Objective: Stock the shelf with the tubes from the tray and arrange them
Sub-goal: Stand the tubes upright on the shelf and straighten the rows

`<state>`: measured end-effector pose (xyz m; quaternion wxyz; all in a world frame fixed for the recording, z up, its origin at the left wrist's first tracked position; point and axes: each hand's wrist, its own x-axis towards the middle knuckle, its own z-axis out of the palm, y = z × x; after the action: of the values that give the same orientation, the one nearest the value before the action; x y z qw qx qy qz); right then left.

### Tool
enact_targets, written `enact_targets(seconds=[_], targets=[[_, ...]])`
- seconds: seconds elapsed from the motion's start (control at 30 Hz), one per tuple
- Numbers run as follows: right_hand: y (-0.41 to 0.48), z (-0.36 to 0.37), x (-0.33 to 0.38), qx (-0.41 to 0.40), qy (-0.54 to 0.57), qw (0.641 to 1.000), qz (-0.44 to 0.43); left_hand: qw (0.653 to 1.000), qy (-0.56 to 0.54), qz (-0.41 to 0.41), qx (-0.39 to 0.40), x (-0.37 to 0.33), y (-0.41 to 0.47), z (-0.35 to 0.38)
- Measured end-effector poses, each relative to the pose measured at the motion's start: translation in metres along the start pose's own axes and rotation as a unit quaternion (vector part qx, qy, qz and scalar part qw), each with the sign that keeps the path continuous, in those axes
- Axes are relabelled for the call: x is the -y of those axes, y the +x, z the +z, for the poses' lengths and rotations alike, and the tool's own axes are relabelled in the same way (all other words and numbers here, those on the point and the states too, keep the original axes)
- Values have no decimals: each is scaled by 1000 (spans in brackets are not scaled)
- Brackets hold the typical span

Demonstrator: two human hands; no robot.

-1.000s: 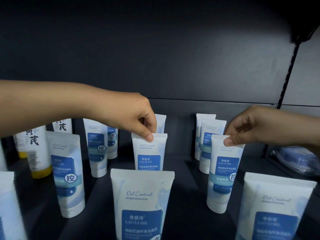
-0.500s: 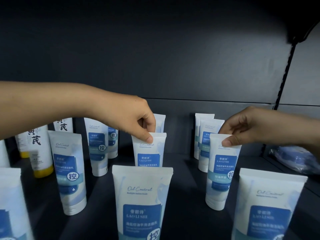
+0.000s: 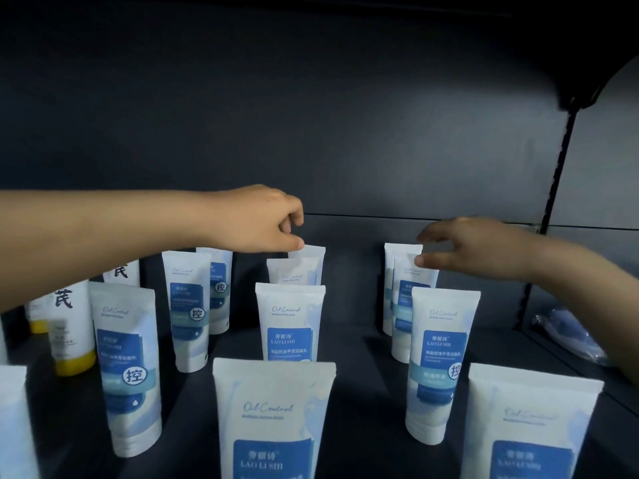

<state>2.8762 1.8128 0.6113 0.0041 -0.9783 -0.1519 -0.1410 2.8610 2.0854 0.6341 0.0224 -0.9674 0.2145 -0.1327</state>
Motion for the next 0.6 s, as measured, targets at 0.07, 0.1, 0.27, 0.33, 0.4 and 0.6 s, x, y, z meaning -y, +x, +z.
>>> enact_targets(seconds=[0.07, 0.1, 0.27, 0.33, 0.4, 0.6], targets=[[7, 7, 0, 0, -12, 1000, 7, 1000, -7, -17, -1, 0, 6, 5], [10, 10, 0, 0, -13, 1000, 9, 1000, -10, -23, 2, 0, 9, 7], [21, 24, -3, 6, -6, 1000, 14, 999, -11, -28, 20, 1, 17, 21], [22, 28, -3, 14, -3, 1000, 14, 999, -4, -28, 32, 1, 18, 28], [22, 31, -3, 15, -10, 1000, 13, 999, -1, -29, 43, 1, 20, 33], [26, 36, -9, -3, -16, 1000, -4, 999, -14, -13, 51, 4, 23, 31]])
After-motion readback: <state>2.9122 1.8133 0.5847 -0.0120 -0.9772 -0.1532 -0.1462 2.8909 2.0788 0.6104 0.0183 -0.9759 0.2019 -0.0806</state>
